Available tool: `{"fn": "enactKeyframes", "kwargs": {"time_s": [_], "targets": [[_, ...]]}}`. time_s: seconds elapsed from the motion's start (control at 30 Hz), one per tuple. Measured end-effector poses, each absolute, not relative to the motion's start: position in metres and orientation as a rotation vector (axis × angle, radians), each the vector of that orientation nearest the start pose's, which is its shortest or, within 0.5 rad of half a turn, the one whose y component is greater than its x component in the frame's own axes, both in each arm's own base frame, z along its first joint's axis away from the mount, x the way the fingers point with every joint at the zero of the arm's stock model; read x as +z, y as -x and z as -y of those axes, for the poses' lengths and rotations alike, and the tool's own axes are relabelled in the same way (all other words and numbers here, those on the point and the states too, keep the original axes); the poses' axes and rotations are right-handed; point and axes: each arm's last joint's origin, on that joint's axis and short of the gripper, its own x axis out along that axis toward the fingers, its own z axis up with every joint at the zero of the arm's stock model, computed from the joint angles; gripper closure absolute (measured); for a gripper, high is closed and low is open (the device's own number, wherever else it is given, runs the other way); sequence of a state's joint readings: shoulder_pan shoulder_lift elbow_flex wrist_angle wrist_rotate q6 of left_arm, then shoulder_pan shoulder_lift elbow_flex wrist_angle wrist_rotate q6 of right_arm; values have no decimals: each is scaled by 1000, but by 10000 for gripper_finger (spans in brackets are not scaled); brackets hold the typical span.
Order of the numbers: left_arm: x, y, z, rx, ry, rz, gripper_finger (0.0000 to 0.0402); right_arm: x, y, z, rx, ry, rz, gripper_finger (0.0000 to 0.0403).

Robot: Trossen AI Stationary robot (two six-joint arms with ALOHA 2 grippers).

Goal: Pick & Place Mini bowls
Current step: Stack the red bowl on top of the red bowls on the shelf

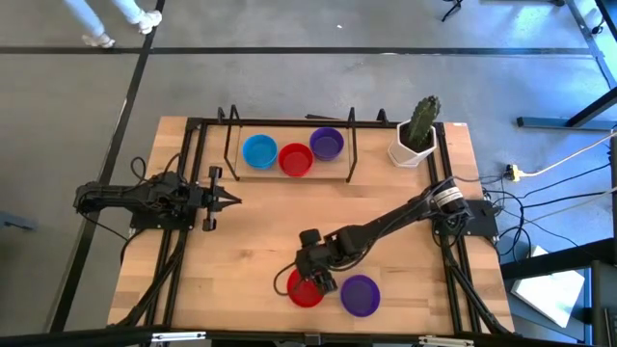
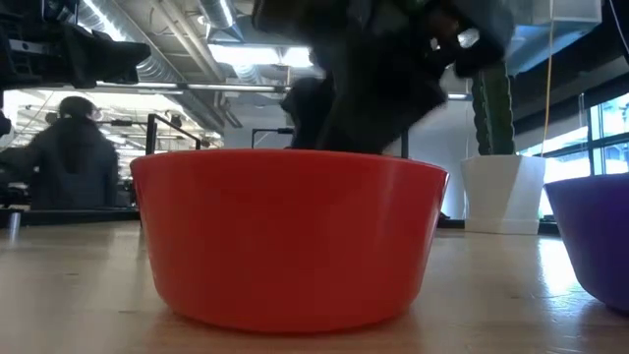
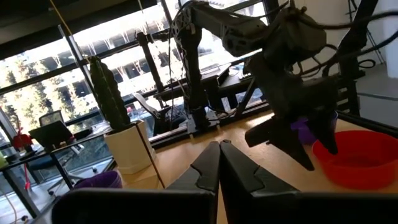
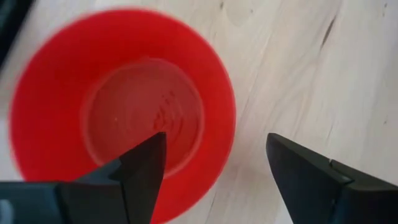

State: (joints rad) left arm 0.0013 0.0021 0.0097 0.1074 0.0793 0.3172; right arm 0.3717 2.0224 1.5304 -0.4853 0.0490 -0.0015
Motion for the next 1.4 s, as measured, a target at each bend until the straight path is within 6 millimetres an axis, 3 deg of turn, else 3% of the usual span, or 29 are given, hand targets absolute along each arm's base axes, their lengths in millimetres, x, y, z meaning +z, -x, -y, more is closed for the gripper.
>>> {"fn": "enactKeyframes", "kwargs": {"time_s": [0.3,0.47,0.73,0.93,1.03,1.17,1.3,1.4], "targets": [[177,-97,2,-59,-322,126,396,181,-400,-154,296,210,-970,155],[177,-97,2,-59,-322,126,399,182,-400,-154,293,206,-960,219],[177,-97,2,-58,-321,126,394,185,-403,-151,292,200,-956,379],[177,-97,2,-59,-321,123,399,188,-405,-139,268,187,-967,382],[176,-97,2,-60,-321,119,399,208,-404,-133,268,202,-950,395],[176,-97,2,-61,-321,110,394,256,-391,-120,270,223,-847,395],[175,-97,2,-55,-321,100,396,320,-363,-95,234,185,-695,398],[174,-97,2,-53,-323,96,399,356,-334,-79,206,160,-572,398]]}}
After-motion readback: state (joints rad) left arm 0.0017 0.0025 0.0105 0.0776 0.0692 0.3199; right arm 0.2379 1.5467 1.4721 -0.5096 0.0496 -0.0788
